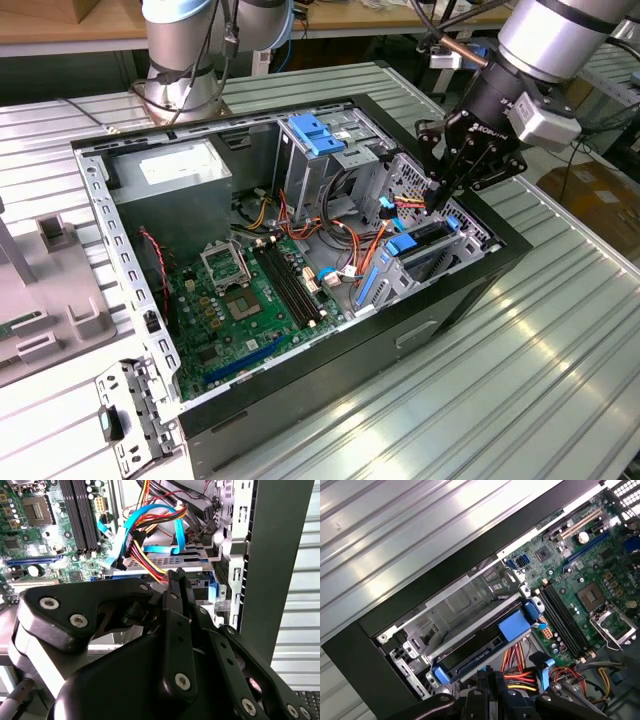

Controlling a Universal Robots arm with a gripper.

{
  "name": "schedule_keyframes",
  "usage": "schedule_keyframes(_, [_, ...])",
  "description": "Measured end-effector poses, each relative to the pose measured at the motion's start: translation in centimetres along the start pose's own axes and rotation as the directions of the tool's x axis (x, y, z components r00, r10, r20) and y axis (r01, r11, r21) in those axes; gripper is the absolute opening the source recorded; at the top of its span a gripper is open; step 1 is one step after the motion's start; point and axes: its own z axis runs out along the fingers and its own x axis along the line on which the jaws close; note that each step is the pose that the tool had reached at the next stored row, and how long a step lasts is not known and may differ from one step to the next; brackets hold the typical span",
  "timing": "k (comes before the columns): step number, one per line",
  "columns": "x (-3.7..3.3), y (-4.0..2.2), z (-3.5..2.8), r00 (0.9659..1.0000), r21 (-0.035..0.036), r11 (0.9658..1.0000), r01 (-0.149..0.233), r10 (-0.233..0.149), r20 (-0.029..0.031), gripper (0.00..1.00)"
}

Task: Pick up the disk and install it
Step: 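Insert the first disk wire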

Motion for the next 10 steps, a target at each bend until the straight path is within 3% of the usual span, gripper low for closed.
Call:
schedule_keyframes(7, [0.06, 0.05, 0.24, 1.0, 0.0004, 1.0, -0.007, 0.007, -0.0001, 0.16])
schedule_keyframes(10, [0.07, 0.05, 0.24, 0.9991, 0.0035, 0.9991, -0.043, 0.043, 0.0004, 0.16])
